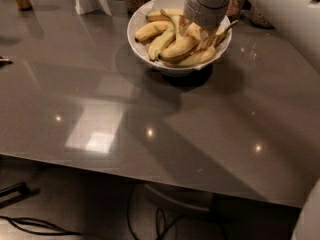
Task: Pick banana from white bowl
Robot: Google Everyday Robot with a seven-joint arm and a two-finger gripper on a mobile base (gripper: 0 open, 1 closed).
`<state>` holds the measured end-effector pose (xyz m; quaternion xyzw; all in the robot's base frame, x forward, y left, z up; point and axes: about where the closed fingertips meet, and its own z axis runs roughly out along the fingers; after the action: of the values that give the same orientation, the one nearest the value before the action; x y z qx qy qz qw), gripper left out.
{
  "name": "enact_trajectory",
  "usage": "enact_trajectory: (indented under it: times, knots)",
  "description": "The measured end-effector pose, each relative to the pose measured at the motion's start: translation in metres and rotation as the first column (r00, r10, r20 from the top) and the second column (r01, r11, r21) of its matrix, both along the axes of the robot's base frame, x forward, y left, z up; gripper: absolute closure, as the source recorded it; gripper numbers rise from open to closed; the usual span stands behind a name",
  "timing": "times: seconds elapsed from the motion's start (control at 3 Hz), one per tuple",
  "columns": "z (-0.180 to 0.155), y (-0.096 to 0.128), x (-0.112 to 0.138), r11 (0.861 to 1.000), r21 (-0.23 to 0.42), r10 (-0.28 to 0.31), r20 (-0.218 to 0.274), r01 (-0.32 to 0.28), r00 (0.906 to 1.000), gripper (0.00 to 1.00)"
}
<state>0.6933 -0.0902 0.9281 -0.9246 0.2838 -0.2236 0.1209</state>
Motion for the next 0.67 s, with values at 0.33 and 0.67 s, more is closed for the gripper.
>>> enact_trajectory:
  times: [0.33, 0.67]
  knots:
    - [-0.0006, -0.0022, -0.0004, 1.0, -0.012, -0.004, -0.007, 0.003, 1.0, 0.83]
    - [0.0014, -0.0078, -0.0025, 1.0, -0.023, -0.015, -0.002, 0.015, 0.9999, 1.0]
